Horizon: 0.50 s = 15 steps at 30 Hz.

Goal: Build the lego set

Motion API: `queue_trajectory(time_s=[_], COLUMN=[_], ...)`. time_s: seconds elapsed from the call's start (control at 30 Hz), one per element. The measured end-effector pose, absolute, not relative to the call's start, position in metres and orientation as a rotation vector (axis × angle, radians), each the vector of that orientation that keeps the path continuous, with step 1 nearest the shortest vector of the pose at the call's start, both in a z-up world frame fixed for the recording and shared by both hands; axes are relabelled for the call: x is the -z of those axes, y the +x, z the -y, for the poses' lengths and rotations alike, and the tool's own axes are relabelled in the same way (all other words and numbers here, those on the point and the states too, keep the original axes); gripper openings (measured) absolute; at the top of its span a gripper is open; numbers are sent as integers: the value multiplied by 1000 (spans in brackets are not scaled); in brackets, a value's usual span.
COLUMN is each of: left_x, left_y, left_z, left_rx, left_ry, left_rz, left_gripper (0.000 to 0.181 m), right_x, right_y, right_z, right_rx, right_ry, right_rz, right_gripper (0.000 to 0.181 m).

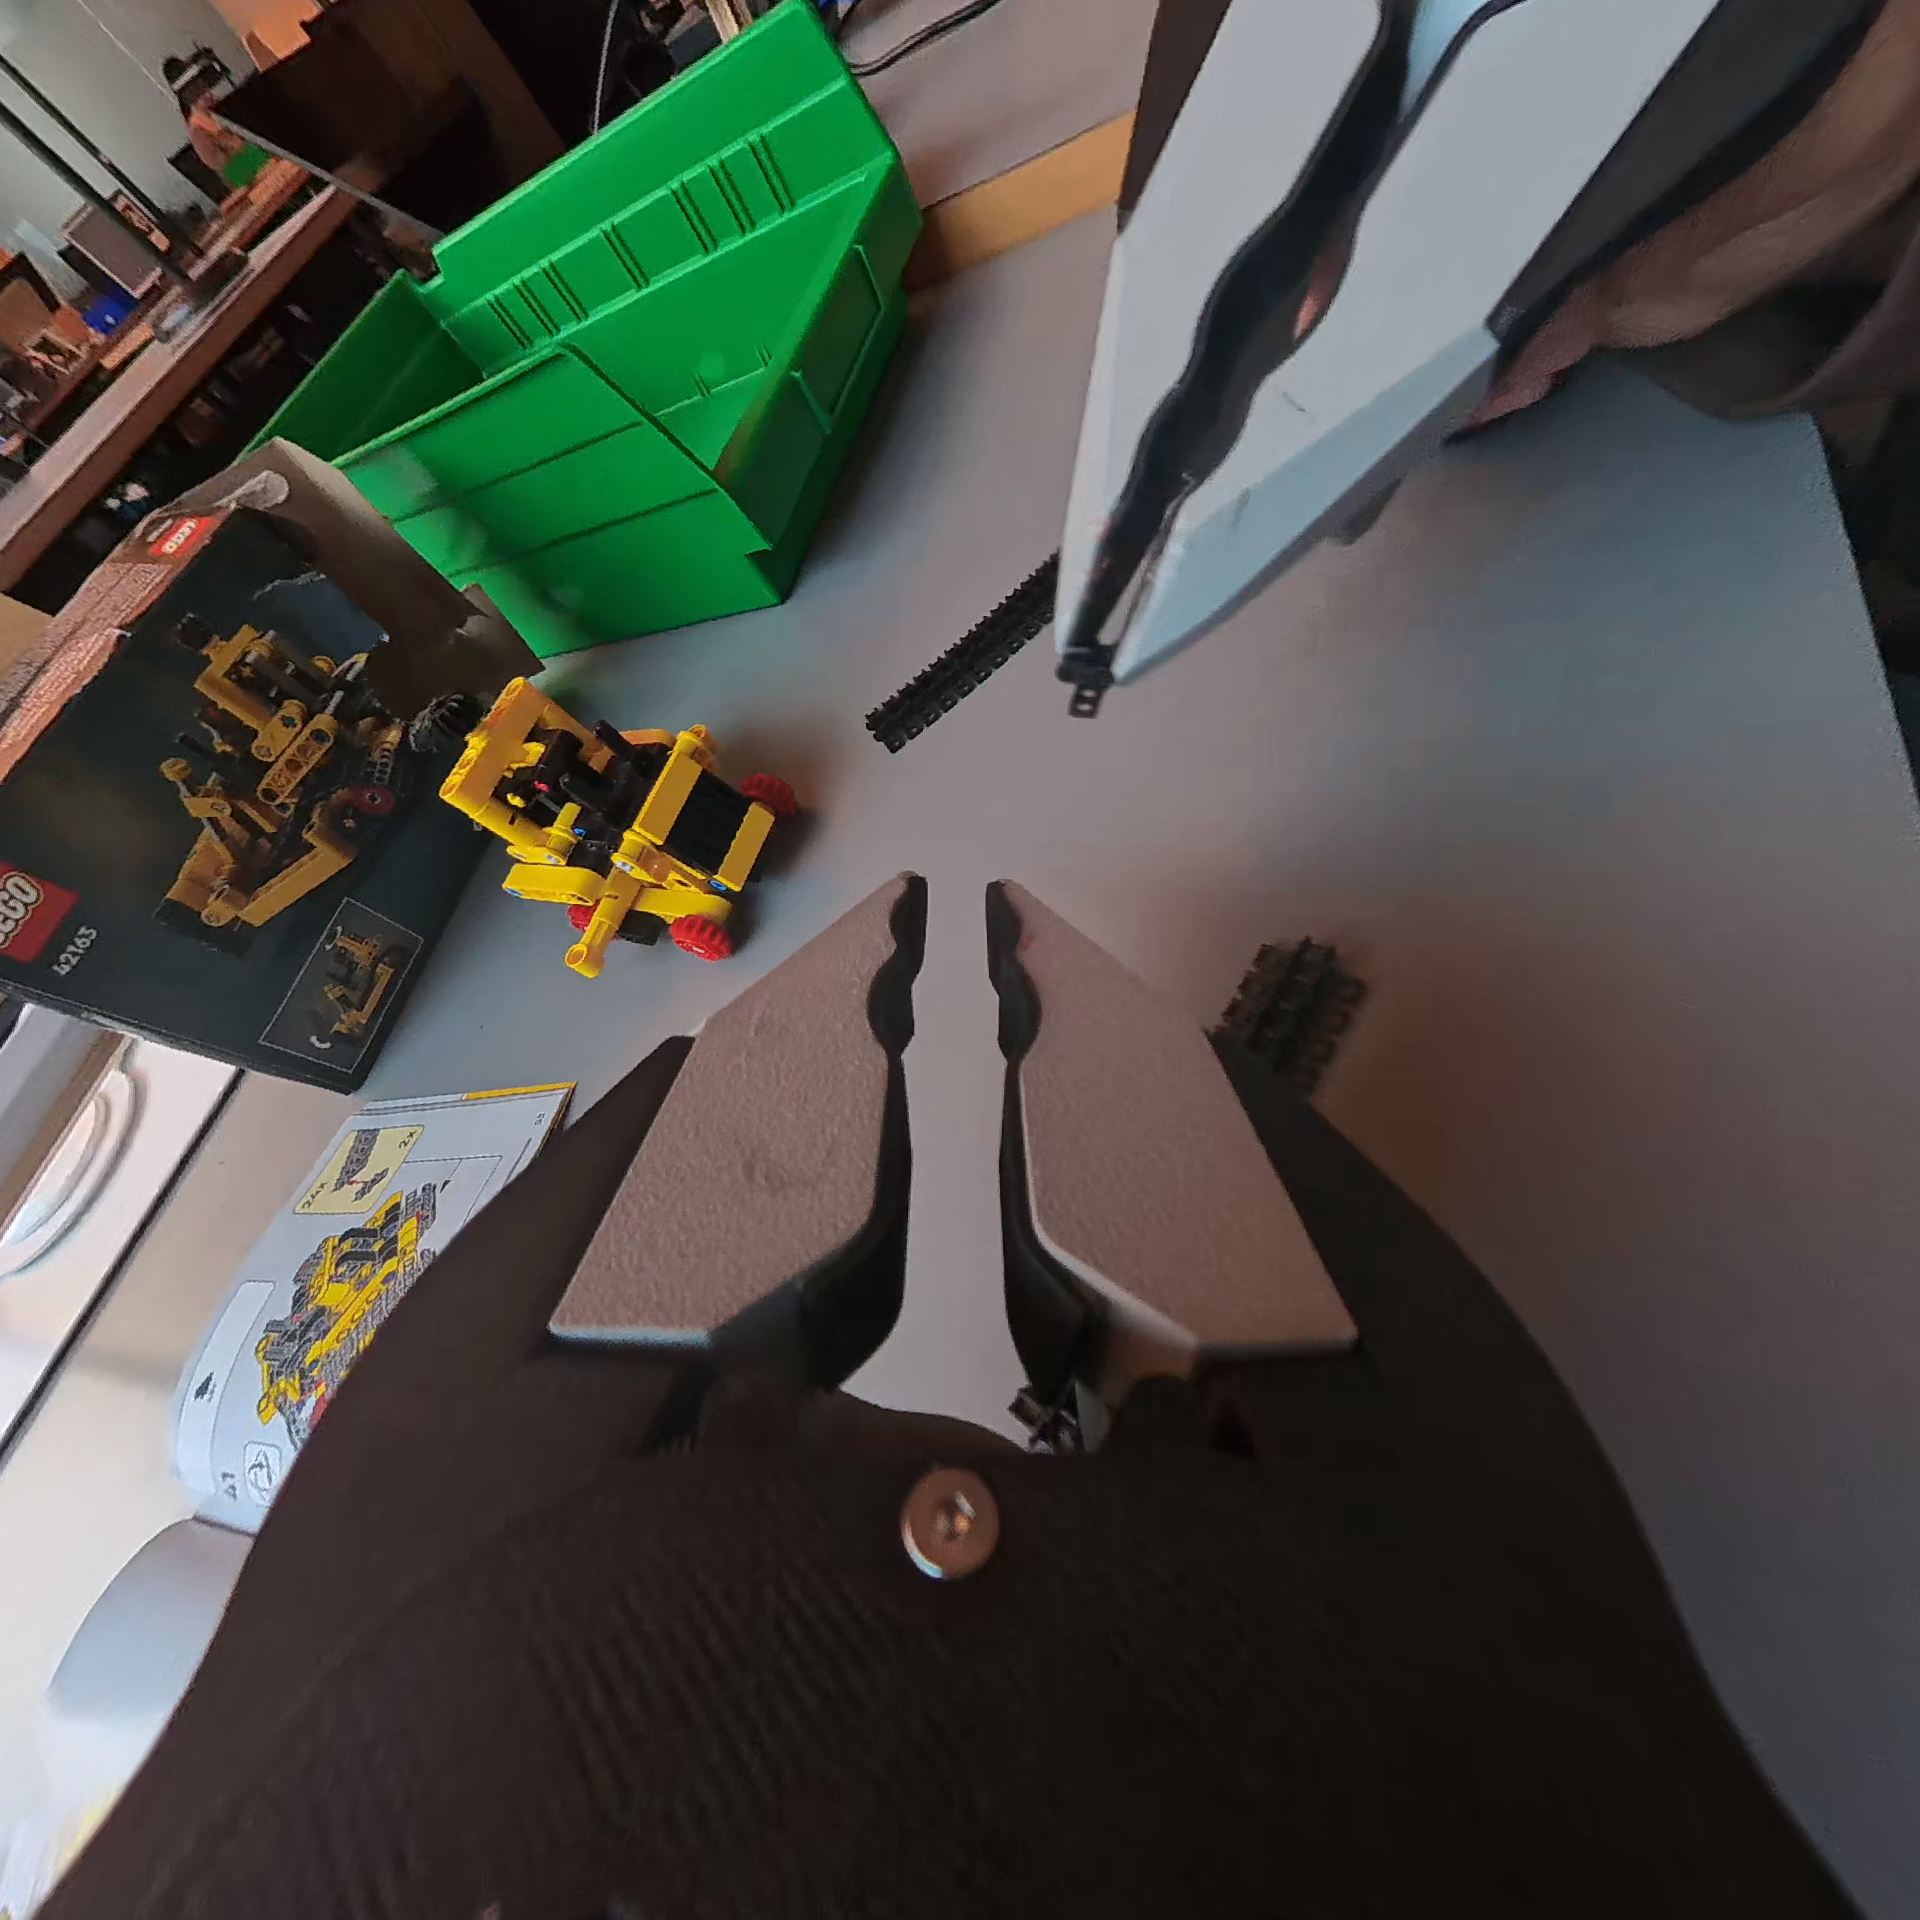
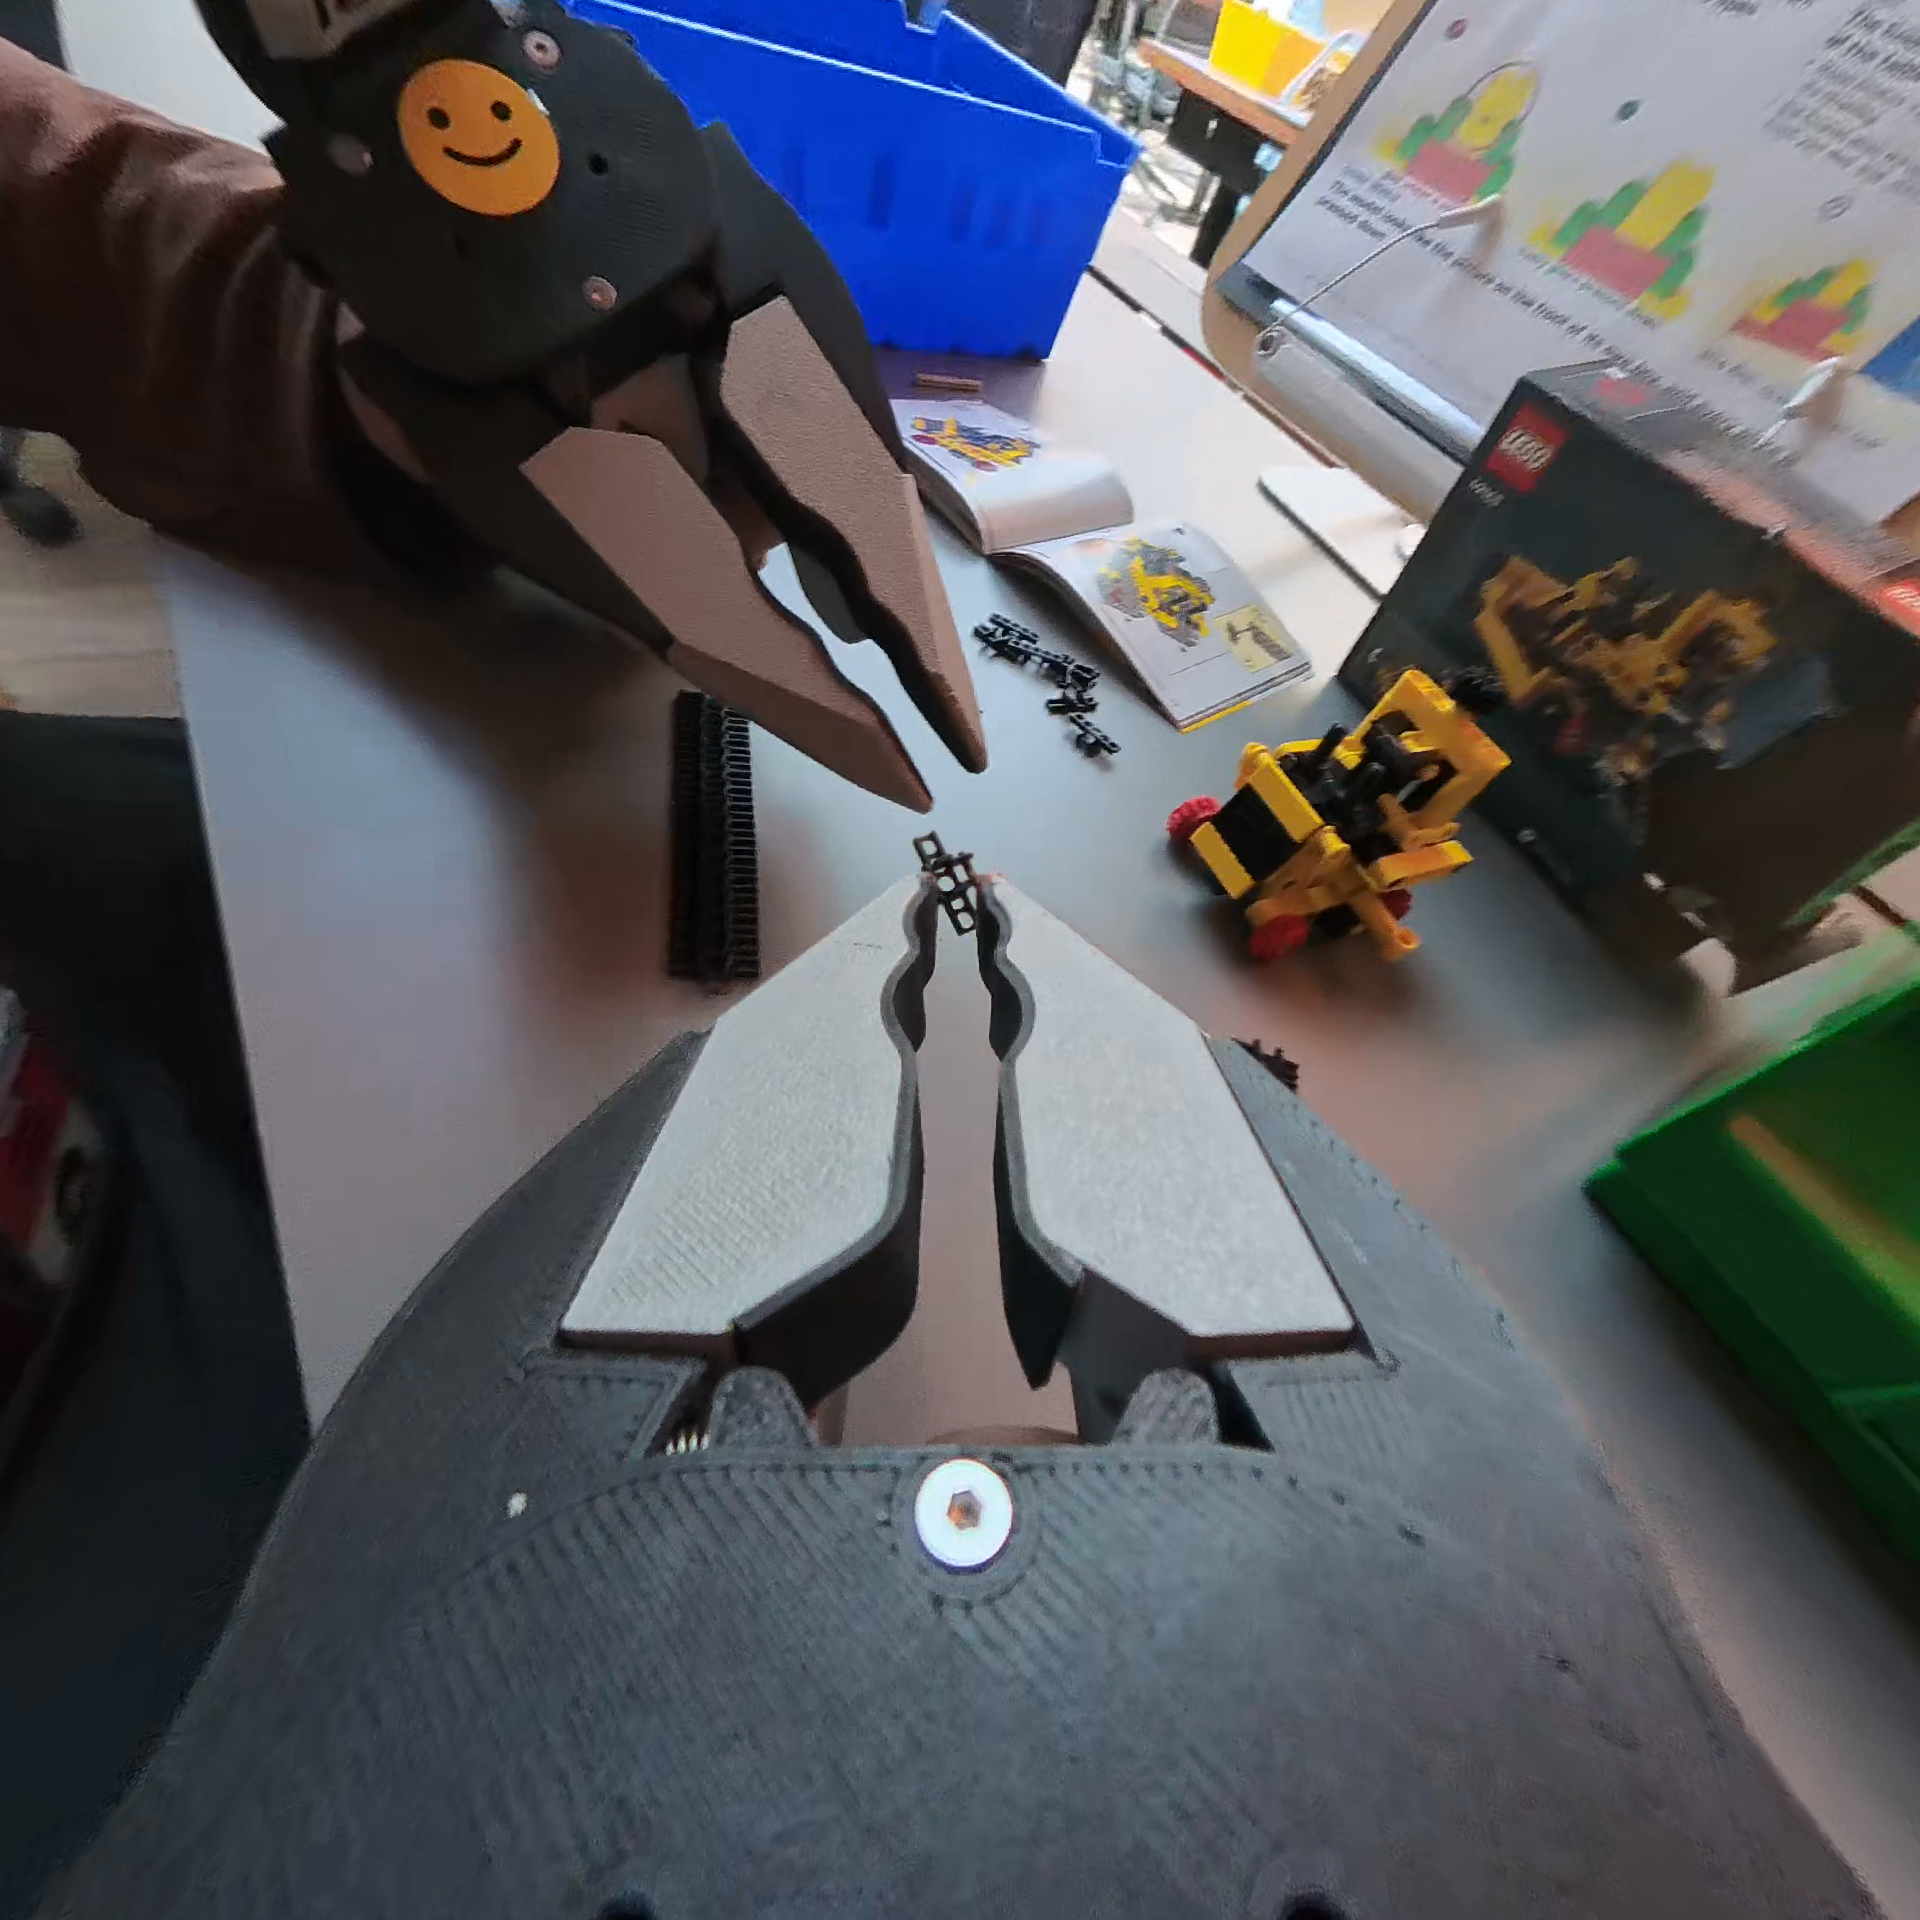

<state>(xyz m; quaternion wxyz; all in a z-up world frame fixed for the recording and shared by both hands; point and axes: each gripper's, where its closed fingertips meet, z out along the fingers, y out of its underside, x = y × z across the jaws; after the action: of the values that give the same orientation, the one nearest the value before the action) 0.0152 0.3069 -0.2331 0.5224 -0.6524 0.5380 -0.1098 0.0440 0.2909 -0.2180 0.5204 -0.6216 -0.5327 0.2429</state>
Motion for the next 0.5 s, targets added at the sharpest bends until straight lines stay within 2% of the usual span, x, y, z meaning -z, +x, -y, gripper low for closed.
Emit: queue_trajectory(time_s=[0.5], left_x=[245], left_y=[28], left_z=[-281], left_rx=[408], left_ry=[-1627], left_rz=[-1399], left_gripper=[13], right_x=[216], right_y=[48], right_z=[-297], right_rx=[-172], right_ry=[-1326], right_rz=[1300], right_gripper=[4])
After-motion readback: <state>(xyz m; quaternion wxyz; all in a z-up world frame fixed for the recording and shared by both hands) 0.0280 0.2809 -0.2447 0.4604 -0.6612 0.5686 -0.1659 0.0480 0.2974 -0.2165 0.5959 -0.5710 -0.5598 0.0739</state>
